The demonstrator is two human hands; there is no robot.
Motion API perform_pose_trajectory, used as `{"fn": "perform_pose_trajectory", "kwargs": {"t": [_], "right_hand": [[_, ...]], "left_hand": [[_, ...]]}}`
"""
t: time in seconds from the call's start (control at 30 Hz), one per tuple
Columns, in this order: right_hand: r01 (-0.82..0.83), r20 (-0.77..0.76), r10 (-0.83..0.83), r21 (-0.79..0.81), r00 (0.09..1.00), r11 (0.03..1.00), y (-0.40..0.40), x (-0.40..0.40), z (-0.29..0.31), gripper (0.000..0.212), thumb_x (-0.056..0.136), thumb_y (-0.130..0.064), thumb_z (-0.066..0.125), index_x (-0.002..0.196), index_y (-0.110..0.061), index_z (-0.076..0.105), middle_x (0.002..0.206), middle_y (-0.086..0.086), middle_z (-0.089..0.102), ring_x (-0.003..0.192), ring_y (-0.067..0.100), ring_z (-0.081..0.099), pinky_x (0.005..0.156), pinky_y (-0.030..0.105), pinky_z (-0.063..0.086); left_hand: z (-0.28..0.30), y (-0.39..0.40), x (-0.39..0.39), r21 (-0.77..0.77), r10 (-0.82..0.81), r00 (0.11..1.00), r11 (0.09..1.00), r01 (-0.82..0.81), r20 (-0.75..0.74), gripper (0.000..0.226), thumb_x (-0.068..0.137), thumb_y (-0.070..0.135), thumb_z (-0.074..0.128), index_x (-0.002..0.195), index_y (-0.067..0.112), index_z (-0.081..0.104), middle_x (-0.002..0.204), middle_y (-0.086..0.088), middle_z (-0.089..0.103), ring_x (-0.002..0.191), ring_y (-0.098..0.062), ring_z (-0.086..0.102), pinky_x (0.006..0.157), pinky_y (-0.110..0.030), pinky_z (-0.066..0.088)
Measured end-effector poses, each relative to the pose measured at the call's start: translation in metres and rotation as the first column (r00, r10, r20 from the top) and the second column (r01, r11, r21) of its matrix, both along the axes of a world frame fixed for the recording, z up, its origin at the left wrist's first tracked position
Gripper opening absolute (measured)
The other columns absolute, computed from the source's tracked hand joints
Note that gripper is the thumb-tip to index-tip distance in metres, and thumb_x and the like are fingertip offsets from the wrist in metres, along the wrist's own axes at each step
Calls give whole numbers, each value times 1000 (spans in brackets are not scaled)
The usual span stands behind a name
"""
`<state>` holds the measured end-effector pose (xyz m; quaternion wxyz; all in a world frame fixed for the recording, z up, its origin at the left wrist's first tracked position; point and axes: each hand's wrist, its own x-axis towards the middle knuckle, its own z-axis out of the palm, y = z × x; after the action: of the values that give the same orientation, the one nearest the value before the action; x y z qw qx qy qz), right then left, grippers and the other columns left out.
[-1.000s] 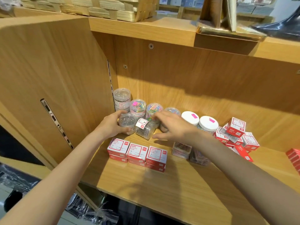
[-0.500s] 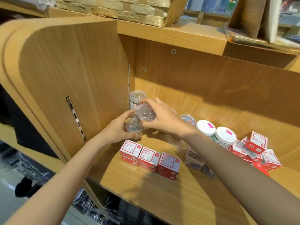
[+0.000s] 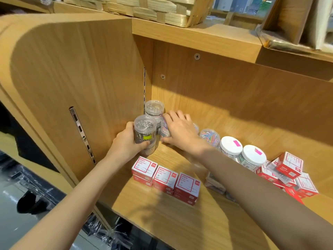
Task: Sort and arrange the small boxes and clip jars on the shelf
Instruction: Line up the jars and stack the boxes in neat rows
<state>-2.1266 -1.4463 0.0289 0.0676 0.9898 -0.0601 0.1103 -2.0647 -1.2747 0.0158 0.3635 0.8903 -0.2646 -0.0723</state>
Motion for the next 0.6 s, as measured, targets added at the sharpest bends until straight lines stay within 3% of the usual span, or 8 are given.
{"fn": "perform_pose_trajectory", "kwargs": {"t": [0.13, 0.33, 0.6], "right_hand": [[86, 81, -76, -125, 994, 988, 8, 12, -5, 66, 71, -47, 69, 118, -10, 42, 124, 6, 45, 111, 25, 40, 87, 38, 32], [95, 84, -91, -44, 992, 995, 7, 9, -8, 61, 72, -37, 71, 119, -14, 39, 125, 4, 42, 113, 24, 38, 85, 38, 31], [85, 21, -84, -40, 996, 996, 0, -10, -5, 62, 73, -29, 69, 123, -15, 36, 133, 3, 37, 117, 23, 35, 88, 37, 30]], "left_hand": [[1, 1, 0, -43, -33, 998, 999, 31, -52, 64, 74, 28, 76, 124, 17, 37, 122, 3, 56, 98, -13, 52, 81, -29, 43], [-3, -1, 3, -33, -41, 997, 999, 39, -62, 62, 70, 22, 79, 117, 19, 39, 121, 1, 58, 102, -18, 56, 88, -38, 49], [0, -11, 6, -24, -64, 995, 998, 63, -79, 55, 73, 27, 77, 115, 16, 43, 121, 0, 57, 96, -11, 53, 78, -24, 42]]}}
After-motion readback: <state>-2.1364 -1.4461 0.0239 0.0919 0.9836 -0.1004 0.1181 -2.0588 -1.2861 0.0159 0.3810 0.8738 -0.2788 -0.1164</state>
